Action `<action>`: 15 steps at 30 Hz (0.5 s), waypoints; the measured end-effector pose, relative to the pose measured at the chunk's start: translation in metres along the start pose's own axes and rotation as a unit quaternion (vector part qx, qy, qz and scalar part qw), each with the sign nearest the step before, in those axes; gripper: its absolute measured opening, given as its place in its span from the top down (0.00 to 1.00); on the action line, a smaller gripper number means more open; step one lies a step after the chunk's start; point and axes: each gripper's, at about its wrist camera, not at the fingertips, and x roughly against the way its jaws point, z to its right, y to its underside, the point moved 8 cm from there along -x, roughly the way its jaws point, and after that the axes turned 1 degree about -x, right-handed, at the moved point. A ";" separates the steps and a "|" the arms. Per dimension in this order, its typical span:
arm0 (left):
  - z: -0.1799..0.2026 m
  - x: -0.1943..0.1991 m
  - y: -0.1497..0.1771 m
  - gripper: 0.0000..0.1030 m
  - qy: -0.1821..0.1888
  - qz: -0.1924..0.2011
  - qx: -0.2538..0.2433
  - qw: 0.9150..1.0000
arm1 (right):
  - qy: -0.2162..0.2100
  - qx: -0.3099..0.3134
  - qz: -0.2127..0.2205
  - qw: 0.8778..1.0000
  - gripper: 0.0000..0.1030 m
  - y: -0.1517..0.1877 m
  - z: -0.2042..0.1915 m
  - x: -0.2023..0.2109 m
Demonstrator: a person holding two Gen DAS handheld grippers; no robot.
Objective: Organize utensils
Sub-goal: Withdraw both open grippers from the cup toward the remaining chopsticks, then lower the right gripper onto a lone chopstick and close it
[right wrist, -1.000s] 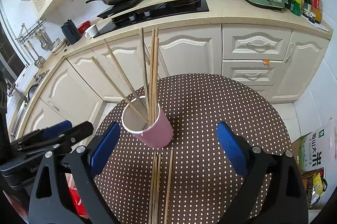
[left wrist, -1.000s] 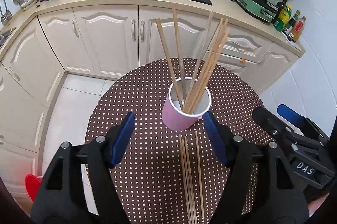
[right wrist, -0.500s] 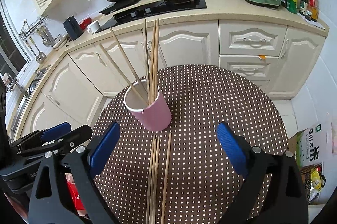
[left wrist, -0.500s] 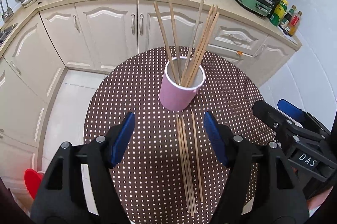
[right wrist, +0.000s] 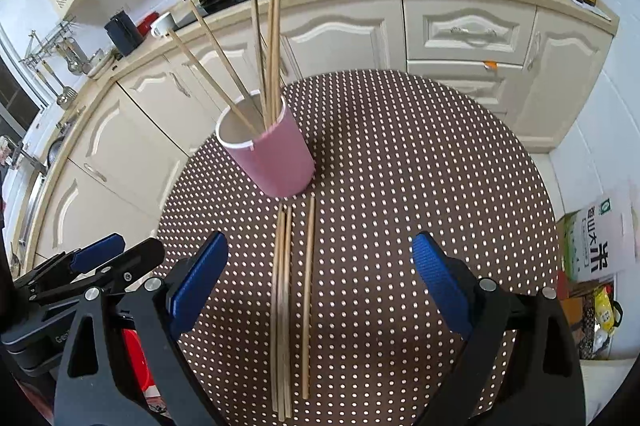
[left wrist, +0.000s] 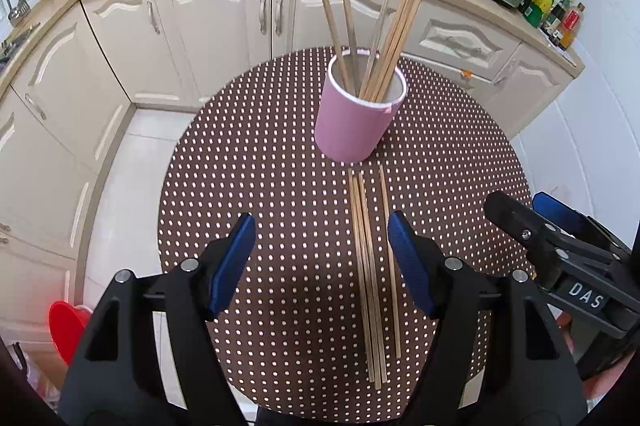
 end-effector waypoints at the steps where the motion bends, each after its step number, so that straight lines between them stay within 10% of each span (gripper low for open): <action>1: 0.000 -0.002 0.002 0.34 0.002 -0.003 0.001 1.000 | 0.000 0.001 -0.002 1.000 0.13 0.003 0.001 -0.002; 15: -0.003 -0.047 0.041 0.34 0.002 -0.044 -0.026 0.999 | 0.033 0.004 -0.018 0.999 0.13 0.043 0.015 -0.041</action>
